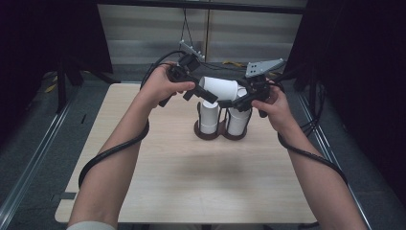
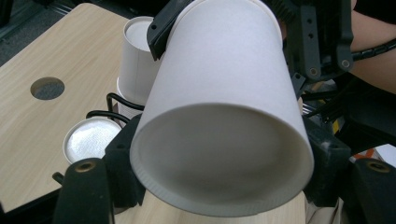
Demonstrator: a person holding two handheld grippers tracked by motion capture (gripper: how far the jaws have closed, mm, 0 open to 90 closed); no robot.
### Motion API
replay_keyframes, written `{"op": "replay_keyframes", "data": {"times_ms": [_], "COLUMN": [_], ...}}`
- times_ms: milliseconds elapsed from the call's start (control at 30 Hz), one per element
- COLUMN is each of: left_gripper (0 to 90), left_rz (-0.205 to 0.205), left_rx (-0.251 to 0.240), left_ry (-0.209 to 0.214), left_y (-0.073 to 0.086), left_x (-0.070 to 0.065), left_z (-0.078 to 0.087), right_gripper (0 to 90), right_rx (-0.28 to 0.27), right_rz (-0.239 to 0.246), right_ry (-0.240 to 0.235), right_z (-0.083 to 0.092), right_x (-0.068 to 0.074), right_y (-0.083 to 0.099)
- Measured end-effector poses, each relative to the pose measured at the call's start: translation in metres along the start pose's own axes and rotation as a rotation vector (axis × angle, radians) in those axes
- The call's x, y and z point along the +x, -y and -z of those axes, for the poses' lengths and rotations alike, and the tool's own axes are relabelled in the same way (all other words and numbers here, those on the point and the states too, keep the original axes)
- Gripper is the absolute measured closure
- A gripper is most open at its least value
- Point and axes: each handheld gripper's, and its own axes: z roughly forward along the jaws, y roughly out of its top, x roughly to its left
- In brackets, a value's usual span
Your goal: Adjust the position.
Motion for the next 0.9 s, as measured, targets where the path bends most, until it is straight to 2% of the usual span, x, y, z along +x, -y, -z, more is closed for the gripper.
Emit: {"op": "replay_keyframes", "data": {"times_ms": [200,533,633,700,900], "left_gripper": [24.7,24.0,23.6,23.4,22.6], "left_rz": [-0.001,0.013,-0.014,-0.015,-0.055], "left_rx": [-0.010,-0.023,0.004,0.007,0.034], "left_ry": [-0.022,-0.043,-0.057,-0.057,-0.079], "left_y": [0.000,0.002,0.002,0.002,0.004], "left_x": [0.001,0.003,0.002,0.001,0.000], "left_z": [-0.001,0.003,0.002,0.001,-0.001], "right_gripper": [18.2,19.0,19.0,19.0,19.2], "right_rx": [-0.010,-0.010,-0.006,-0.003,0.018], "right_rz": [-0.003,-0.017,-0.014,-0.016,-0.014], "right_ry": [0.004,0.022,0.026,0.031,0.040], "right_z": [0.002,0.008,0.010,0.011,0.013], "right_x": [-0.001,-0.003,-0.004,-0.004,-0.003], "right_y": [0.000,0.005,0.005,0.005,0.004]}}
